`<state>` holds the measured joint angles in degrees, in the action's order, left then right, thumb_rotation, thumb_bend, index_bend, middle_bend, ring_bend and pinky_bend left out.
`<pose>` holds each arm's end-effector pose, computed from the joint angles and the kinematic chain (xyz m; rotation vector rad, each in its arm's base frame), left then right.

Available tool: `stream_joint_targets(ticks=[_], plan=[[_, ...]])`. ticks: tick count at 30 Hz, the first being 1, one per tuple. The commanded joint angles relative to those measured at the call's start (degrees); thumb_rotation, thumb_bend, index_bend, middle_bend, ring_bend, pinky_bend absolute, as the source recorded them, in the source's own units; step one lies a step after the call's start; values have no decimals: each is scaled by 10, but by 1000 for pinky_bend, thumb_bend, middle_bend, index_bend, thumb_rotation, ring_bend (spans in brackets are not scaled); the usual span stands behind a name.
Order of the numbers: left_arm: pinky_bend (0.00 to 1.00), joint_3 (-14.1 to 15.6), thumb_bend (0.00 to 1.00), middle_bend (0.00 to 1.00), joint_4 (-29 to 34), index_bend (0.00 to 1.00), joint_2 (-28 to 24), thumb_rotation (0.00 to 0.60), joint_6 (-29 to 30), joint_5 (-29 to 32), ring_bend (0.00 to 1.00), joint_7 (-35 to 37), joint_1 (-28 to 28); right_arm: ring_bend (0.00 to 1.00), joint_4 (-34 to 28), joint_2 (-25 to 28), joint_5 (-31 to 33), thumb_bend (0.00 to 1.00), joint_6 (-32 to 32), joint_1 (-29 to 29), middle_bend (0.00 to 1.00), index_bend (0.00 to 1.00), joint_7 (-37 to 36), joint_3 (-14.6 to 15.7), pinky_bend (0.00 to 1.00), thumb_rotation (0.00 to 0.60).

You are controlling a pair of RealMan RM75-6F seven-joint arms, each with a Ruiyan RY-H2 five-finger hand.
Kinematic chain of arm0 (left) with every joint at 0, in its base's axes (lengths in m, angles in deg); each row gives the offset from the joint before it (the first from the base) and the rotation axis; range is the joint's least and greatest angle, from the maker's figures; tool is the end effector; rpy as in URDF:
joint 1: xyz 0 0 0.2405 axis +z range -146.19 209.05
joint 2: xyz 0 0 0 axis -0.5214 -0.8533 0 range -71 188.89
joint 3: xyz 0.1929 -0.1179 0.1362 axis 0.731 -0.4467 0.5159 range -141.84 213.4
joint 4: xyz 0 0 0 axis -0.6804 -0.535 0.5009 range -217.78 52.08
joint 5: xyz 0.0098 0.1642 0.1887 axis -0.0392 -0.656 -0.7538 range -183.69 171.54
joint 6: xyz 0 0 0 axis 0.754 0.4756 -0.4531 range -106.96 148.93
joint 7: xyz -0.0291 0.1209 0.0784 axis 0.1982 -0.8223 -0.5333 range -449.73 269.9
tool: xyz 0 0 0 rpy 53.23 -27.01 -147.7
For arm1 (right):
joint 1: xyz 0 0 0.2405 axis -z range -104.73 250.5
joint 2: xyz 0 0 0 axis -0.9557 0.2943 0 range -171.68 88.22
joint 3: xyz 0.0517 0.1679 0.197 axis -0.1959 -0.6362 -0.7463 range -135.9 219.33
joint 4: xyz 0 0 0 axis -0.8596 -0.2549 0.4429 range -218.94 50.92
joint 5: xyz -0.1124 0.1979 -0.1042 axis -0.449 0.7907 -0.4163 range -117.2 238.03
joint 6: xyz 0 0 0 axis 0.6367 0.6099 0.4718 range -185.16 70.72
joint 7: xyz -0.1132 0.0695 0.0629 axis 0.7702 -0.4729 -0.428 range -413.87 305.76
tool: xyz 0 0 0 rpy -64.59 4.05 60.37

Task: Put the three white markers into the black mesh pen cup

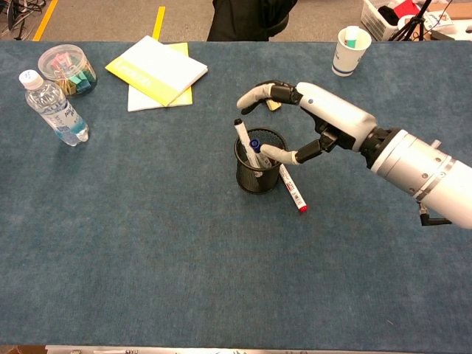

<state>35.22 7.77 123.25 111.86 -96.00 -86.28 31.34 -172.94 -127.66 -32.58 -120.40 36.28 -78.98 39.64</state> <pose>-0.3423 0.1499 0.1316 -1.3499 -0.9091 -0.9458 -0.1435 -0.2839 -0.0518 1.9521 -1.4191 1.4744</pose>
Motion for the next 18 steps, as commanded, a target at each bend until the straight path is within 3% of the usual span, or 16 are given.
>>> stream_joint_targets(ticks=[1,5,9,13,18], plan=[[137,0,150,177,0,195,1,600,-1,0,174,-1,-1,23,0,6,-8,441,-10,1,226,175,10,1,0,600],[137,-1,150,177,1,195,0,600,0,-1,174,-1,-1,22,7,20,-58,445,-54,6,232,170,63,7,0,600],[137,-2,150,177,1,195,-1,600,3,-1,174,-2,-1,69,14,46,-130,451,-102,12,302,212,142,24,39,600],[137,-1,150,177,-1,195,1,600,2,0,174,-1,0,147,-5,88,-163,457,-92,15,346,257,180,56,169,600],[137,0,150,177,-3,195,2,600,2,0,174,0,1,191,-21,128,-173,462,-59,20,378,312,198,100,217,600]])
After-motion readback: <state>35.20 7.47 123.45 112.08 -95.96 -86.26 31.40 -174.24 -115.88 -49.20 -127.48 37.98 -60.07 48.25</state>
